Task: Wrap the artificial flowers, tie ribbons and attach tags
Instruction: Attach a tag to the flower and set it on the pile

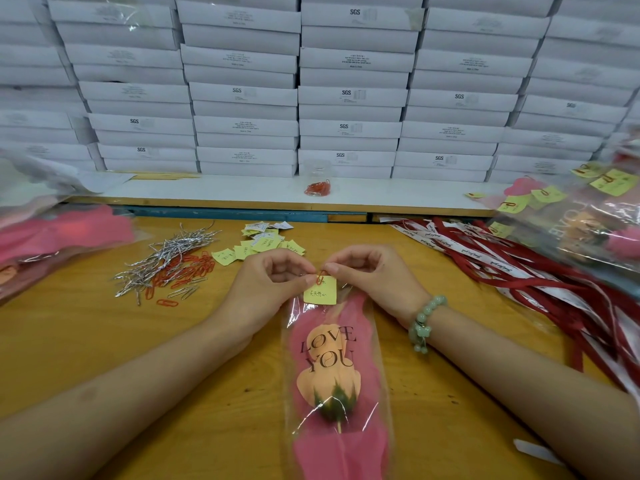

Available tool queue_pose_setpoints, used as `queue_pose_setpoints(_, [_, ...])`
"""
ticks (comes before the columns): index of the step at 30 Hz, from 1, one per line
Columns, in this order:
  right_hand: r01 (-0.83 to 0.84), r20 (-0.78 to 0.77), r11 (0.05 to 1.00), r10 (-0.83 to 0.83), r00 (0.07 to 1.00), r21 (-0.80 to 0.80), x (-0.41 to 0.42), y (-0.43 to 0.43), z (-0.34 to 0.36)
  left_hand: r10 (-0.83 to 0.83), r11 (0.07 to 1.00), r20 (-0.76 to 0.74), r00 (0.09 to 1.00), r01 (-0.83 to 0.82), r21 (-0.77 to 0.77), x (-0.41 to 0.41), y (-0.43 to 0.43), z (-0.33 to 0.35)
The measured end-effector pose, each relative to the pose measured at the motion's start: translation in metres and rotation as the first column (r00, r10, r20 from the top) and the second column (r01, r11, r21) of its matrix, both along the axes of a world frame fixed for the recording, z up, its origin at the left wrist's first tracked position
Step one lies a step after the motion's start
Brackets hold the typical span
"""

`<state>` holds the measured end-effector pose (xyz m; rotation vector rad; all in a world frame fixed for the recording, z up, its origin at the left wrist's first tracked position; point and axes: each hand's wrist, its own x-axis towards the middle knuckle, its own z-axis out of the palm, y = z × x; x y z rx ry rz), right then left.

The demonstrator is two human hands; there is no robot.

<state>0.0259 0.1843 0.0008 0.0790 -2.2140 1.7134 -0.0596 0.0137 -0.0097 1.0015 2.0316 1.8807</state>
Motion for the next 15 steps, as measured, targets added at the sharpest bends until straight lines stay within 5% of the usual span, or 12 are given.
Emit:
queue_pose_setpoints(10, [0.004,0.023,1.000,-0.003,1.000,-0.015,0.0005,-0.0002,-0.0003,0.027,1.000,0.019,0.999,-0.027,-0.006,0.0027,-0.0002,0.0031])
queue_pose_setpoints(15, [0.157,-0.055,0.988,-0.157,0.986,-0.009,0.0006,-0.0012,0.0018,-0.008,0.999,0.017,1.000,0.009,-0.034,0.0056,0.0004,0.0056])
